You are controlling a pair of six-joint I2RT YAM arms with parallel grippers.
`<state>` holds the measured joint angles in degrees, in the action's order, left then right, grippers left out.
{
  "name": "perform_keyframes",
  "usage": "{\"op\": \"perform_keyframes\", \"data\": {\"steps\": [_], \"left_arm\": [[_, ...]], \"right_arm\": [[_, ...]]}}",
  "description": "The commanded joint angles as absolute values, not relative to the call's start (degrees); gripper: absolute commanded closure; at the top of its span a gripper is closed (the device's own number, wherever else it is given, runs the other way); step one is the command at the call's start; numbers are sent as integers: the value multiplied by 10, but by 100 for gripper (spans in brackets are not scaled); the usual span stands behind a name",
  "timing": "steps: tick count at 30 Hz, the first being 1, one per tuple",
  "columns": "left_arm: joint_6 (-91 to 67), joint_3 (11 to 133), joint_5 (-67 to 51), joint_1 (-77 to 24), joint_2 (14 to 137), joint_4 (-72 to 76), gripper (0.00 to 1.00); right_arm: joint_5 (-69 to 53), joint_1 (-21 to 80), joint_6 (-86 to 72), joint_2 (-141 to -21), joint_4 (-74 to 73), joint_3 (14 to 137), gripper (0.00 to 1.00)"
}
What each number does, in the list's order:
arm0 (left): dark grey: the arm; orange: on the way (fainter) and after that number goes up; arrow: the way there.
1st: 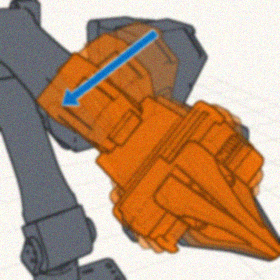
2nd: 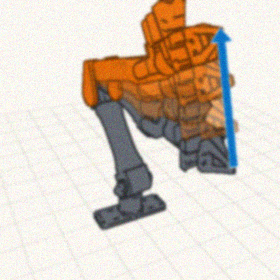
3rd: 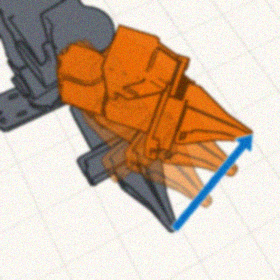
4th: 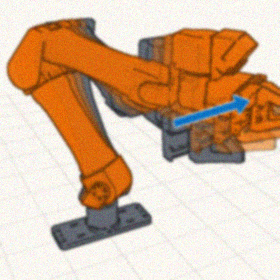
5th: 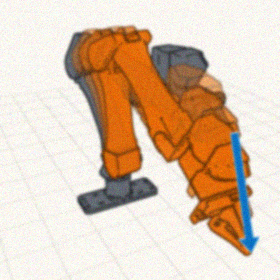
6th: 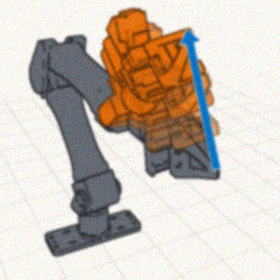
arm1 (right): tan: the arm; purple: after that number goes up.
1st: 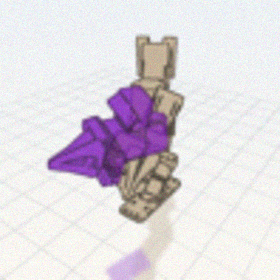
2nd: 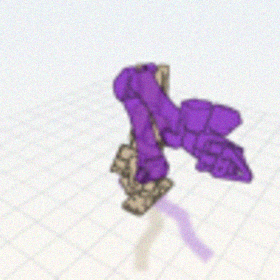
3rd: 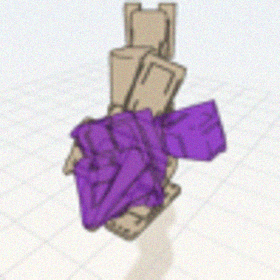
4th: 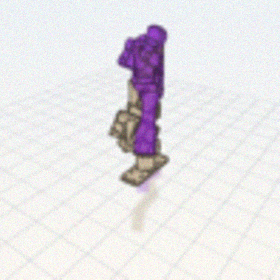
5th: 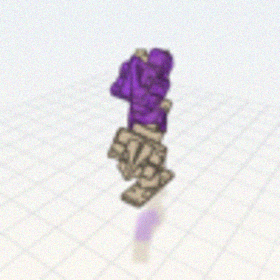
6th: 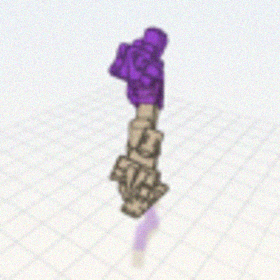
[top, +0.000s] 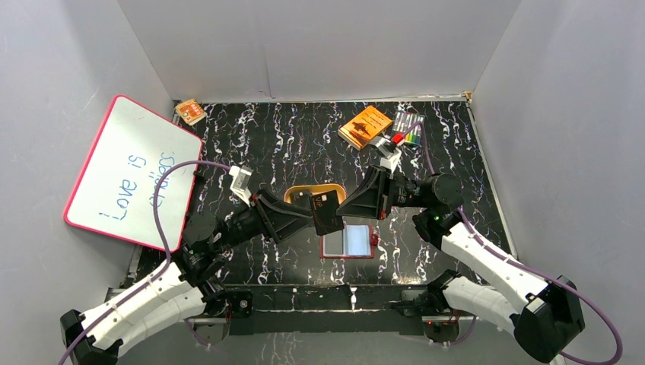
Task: Put the credit cards into the card holder
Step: Pick up the credit card from the storage box.
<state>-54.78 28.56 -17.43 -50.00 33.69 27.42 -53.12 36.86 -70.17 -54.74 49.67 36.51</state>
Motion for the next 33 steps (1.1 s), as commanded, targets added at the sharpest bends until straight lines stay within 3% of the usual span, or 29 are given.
{"op": "perform_keyframes", "data": {"steps": [1, 25, 33], "left_arm": [[-533, 286, -170, -498, 332, 277, 50], [-545, 319, -201, -498, 407, 334, 49], [-544, 319, -193, -498, 403, 332, 59]], "right_arm": [[-534, 369, -709, -544, 543, 361, 100], [-532, 371, -697, -553, 503, 367, 100], [-529, 370, -680, -550, 478, 369, 100]]}}
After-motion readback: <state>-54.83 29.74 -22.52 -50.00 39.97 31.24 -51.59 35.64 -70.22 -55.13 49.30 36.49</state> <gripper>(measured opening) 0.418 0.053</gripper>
